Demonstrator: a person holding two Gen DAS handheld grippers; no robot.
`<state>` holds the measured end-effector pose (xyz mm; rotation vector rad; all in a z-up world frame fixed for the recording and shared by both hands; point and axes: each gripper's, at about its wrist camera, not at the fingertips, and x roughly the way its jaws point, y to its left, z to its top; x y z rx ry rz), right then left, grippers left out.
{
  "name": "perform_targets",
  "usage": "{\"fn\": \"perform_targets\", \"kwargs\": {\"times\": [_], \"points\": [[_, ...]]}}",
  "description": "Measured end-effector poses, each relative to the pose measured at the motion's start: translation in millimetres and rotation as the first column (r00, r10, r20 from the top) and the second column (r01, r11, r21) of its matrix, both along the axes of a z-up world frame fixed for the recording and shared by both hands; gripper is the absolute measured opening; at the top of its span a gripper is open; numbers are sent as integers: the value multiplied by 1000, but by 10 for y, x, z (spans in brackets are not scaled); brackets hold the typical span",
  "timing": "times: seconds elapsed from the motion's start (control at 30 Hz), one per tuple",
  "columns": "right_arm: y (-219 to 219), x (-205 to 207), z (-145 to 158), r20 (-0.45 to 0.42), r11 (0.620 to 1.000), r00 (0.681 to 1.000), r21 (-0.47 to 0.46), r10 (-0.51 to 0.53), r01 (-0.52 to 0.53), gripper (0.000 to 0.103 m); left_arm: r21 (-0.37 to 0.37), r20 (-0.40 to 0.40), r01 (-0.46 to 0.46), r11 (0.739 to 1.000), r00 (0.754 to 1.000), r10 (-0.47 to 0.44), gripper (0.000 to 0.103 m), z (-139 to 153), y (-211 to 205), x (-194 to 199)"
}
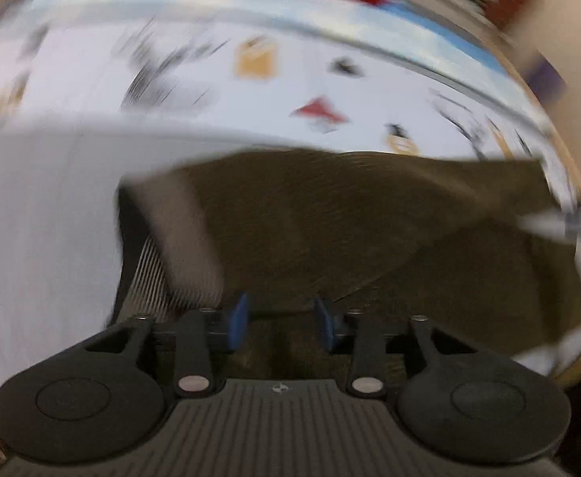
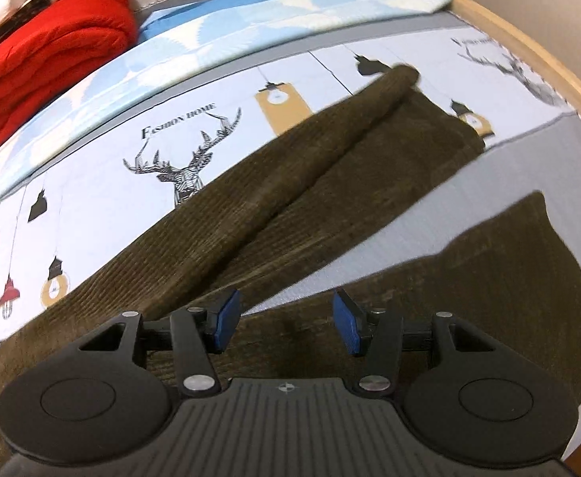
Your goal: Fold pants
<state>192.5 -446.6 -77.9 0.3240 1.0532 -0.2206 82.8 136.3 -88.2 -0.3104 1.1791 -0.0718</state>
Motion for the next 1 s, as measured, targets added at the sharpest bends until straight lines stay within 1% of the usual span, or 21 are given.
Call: {"fn": "perform_targets", "kwargs": {"times": [0.03,0.07,0.1,0.13,0.17,0.2,0.23,0.27,0.33,0.4,0.43,0.47,0.5,0.53,0.57,0.6,0.67,0.73,0.87,0.93,1.0], "points": [[-13,10,-12,-1,1000,1000,10,-11,11,54,-40,-54,-53,998,997,51,42,-96,94,21],[-34,26,-26,-2,1000,1000,20,-24,24,54,-63,-92,-86,994,993,80,43,-153,178,89],[-49,37,-42,-1,999,999,28,-34,34,54,-83,-123,-116,990,987,105,45,-228,222,117],[-68,49,-53,3,998,999,38,-45,45,54,-107,-139,-137,985,983,122,46,-297,256,149],[-90,62,-63,11,997,998,56,-57,57,54,-134,-144,-152,979,981,133,53,-355,288,186],[-123,75,-68,20,995,997,73,-69,67,54,-160,-150,-170,972,978,146,64,-420,334,231],[-161,91,-74,33,992,996,94,-84,80,54,-177,-162,-193,965,973,165,69,-487,353,257],[-203,106,-78,46,990,994,111,-98,92,54,-182,-176,-219,959,966,187,70,-548,371,289],[-295,133,-105,65,980,988,151,-139,128,54,-176,-200,-272,946,951,236,71,-615,435,382],[-387,163,-150,72,967,980,191,-185,169,54,-185,-201,-308,933,941,271,71,-651,475,481],[-435,183,-184,73,957,974,216,-213,193,54,-182,-204,-321,930,937,283,70,-664,494,534],[-469,207,-213,73,950,970,234,-230,208,54,-165,-202,-332,929,933,298,66,-668,512,576],[-500,239,-248,73,943,967,250,-244,219,54,-135,-193,-347,928,928,319,55,-661,525,606],[-524,278,-279,73,939,965,258,-252,226,54,-113,-186,-356,928,924,333,48,-644,533,610],[-545,325,-312,74,937,963,261,-261,234,54,-92,-174,-366,926,922,346,36,-625,546,619],[-566,375,-347,77,935,960,260,-270,242,54,-84,-158,-371,925,922,355,33,-587,583,620],[-607,475,-417,84,929,953,264,-291,260,54,-73,-117,-370,926,926,360,31,-517,576,679],[-650,595,-505,89,921,947,274,-310,276,54,-57,-98,-367,929,928,360,30,-468,572,732],[-721,834,-695,100,917,941,282,-322,284,54,-66,-113,-366,928,927,358,32,-479,562,791],[-755,943,-805,94,912,941,295,-324,285,54,-77,-126,-367,927,926,356,32,-481,587,782],[-788,1029,-911,80,907,941,304,-330,292,54,-73,-136,-360,930,927,349,32,-492,589,777]]}}
